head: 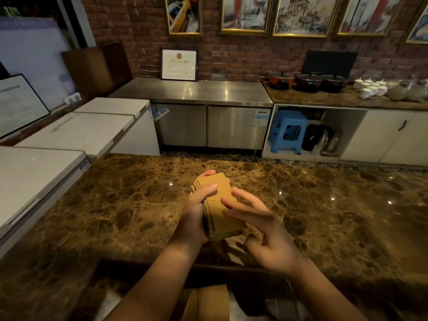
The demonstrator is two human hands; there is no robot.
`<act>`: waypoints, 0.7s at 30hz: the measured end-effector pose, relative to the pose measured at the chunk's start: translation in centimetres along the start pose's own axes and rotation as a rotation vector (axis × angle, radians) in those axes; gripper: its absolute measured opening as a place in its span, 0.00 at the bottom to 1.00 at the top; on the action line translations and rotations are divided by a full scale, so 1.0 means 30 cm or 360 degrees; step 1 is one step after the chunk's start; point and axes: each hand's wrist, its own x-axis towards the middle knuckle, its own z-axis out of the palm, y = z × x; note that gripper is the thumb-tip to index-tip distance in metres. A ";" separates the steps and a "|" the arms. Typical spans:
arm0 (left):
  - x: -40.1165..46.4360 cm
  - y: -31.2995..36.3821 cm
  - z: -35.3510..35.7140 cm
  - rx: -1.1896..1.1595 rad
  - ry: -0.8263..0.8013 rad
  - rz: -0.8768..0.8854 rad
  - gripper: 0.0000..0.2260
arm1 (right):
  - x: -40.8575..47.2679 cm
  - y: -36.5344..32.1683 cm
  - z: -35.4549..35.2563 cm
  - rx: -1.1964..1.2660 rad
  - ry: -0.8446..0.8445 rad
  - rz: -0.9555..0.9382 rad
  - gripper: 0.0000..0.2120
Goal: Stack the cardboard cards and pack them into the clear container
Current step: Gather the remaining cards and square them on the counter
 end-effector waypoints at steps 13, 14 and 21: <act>0.233 -0.028 0.132 0.0188 -0.0104 0.0452 0.28 | 0.143 0.074 -0.096 0.1362 0.0439 0.1116 0.21; 0.246 -0.017 0.120 0.0294 -0.0130 0.0421 0.29 | 0.149 0.095 -0.116 0.1217 0.0500 0.1093 0.24; 0.334 -0.097 0.076 0.0830 0.0310 -0.0172 0.18 | 0.139 0.282 -0.139 -0.0047 0.0453 0.0922 0.24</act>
